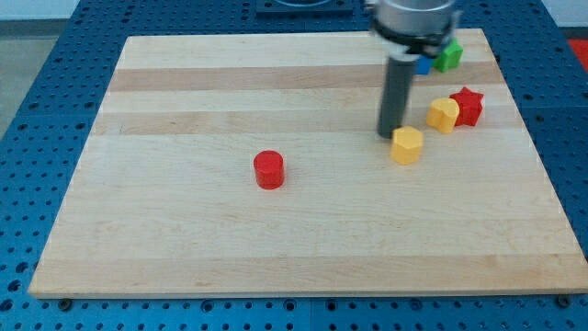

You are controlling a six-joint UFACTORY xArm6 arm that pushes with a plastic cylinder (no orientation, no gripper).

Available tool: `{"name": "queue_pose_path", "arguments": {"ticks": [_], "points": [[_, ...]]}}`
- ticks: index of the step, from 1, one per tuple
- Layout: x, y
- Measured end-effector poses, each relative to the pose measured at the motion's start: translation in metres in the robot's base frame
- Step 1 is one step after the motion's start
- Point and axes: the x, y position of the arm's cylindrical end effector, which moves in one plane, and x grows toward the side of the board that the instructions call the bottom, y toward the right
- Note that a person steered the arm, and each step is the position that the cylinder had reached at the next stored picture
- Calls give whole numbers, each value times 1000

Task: Push the red circle in between the yellow heart and yellow hexagon

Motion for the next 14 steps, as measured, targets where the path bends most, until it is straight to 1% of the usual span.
{"name": "queue_pose_path", "arguments": {"ticks": [1, 2, 3, 4, 5, 6, 7, 9, 10, 12, 13, 14], "points": [[8, -28], [7, -102], [-19, -171], [15, -226], [66, -234], [84, -228], [76, -171], [12, -92], [-12, -56], [-30, -91], [-49, -56], [-39, -25]]}}
